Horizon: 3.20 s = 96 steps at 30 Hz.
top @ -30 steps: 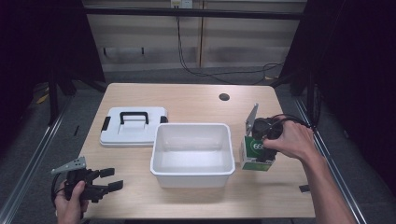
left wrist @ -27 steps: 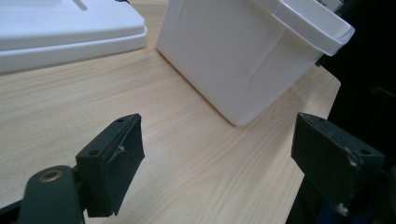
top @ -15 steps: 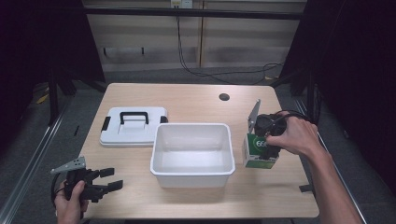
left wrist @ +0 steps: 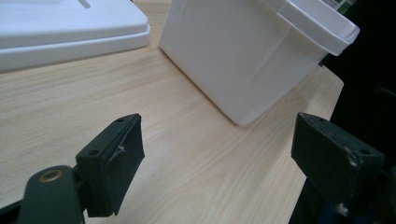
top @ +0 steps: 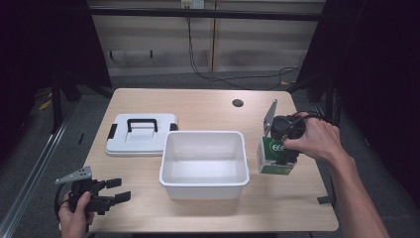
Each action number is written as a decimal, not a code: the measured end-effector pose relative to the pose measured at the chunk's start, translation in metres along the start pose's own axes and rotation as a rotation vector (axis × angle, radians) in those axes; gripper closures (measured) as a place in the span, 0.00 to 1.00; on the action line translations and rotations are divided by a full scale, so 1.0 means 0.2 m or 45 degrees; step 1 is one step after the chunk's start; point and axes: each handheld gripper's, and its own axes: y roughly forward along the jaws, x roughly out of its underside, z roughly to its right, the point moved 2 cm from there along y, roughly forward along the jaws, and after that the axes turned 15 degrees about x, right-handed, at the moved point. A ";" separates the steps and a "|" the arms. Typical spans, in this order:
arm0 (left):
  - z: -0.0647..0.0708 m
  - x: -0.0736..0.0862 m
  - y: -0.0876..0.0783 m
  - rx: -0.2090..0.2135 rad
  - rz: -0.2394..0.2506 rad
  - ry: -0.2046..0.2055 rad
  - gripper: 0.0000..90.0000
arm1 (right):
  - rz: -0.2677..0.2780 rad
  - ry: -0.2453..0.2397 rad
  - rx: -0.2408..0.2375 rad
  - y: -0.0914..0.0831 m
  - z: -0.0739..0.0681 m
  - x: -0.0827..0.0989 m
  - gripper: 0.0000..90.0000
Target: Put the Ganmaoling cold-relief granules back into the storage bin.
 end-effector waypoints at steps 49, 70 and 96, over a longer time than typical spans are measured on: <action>0.00 0.00 0.01 0.003 -0.013 0.005 0.19 | 0.112 -0.004 0.053 -0.30 0.06 -0.18 0.18; 0.01 0.00 0.00 0.009 -0.003 0.006 0.19 | 0.116 -0.063 0.009 -0.29 0.06 -0.45 0.18; 0.01 0.00 -0.01 0.012 0.001 0.010 0.19 | 0.050 -0.169 -0.054 -0.04 0.00 -0.71 0.18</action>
